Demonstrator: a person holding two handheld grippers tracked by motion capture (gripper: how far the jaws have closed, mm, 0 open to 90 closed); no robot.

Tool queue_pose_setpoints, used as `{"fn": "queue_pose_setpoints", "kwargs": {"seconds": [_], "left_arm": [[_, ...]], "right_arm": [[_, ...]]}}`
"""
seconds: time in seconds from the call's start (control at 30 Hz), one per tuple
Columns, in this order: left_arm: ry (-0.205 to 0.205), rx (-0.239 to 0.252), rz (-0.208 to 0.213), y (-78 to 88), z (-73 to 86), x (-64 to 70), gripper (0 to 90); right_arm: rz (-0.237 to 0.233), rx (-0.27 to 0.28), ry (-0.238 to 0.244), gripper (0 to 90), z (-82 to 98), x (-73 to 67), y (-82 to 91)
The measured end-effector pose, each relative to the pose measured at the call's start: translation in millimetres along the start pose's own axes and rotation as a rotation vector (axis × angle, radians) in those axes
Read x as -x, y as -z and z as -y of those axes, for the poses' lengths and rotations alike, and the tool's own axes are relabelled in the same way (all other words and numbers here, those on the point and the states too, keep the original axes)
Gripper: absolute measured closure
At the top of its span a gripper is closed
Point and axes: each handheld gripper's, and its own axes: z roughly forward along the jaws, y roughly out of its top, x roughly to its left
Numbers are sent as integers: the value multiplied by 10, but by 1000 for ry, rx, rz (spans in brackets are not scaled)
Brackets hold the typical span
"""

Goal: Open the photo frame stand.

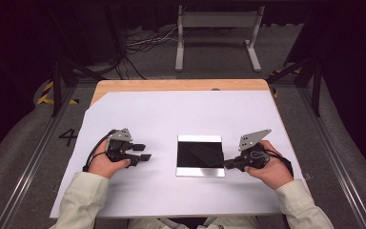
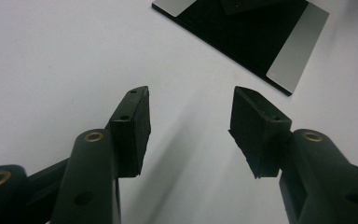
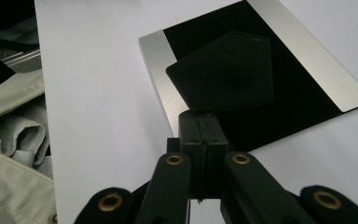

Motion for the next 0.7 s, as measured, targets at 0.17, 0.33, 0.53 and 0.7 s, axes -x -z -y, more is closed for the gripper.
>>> {"fn": "queue_pose_setpoints", "kwargs": {"seconds": [0.17,0.33,0.53,0.7], "left_arm": [[-3,-2,-1,0,0,-4,484],[-1,1,-5,6,-1,-2,483],[-3,-3,-7,3,3,-8,481],[-4,-1,-6,0,3,-14,481]], "right_arm": [[0,57,-7,900,8,5,0],[6,92,-14,900,34,-1,-9],[21,140,4,900,62,-7,-17],[23,163,4,900,69,-9,-19]]}}
